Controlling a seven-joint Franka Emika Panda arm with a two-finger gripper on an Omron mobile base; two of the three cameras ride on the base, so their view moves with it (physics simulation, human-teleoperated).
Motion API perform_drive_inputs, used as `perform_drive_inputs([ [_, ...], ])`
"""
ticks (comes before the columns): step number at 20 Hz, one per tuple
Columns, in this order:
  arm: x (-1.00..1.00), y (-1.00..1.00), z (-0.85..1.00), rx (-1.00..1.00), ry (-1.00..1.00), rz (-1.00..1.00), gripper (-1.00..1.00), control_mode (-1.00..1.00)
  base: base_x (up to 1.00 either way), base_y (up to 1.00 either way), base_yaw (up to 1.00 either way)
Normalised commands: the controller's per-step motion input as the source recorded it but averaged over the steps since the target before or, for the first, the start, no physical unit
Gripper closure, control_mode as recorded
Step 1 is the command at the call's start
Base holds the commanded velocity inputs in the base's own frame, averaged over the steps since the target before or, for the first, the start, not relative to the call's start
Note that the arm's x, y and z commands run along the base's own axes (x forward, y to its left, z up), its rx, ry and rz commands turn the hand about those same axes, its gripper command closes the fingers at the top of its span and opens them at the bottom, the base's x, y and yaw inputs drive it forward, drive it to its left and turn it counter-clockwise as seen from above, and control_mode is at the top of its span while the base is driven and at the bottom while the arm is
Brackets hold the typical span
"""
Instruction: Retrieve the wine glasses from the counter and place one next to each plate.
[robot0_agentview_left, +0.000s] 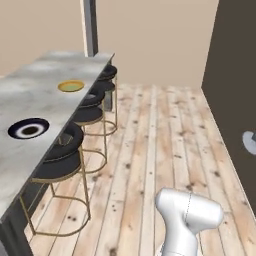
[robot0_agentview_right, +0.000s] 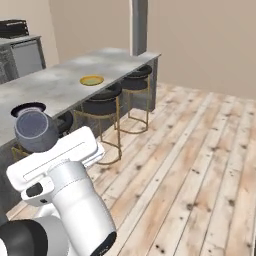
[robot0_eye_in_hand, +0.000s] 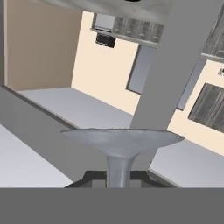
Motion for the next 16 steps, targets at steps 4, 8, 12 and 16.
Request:
perform_drive_inputs([
  [4, 0.00, 0.00, 0.00, 0.00, 0.00, 0.00, 1.00, 1.00, 0.81, -1.00, 0.51],
  [8, 0.00, 0.00, 0.00, 0.00, 0.00, 0.00, 1.00, 1.00, 0.84, -0.96, 0.53],
  [12, 0.00, 0.00, 0.00, 0.00, 0.00, 0.00, 1.00, 1.00, 0.83, -0.90, 0.56],
  [16, 0.00, 0.00, 0.00, 0.00, 0.00, 0.00, 1.00, 1.00, 0.71, -0.90, 0.58],
])
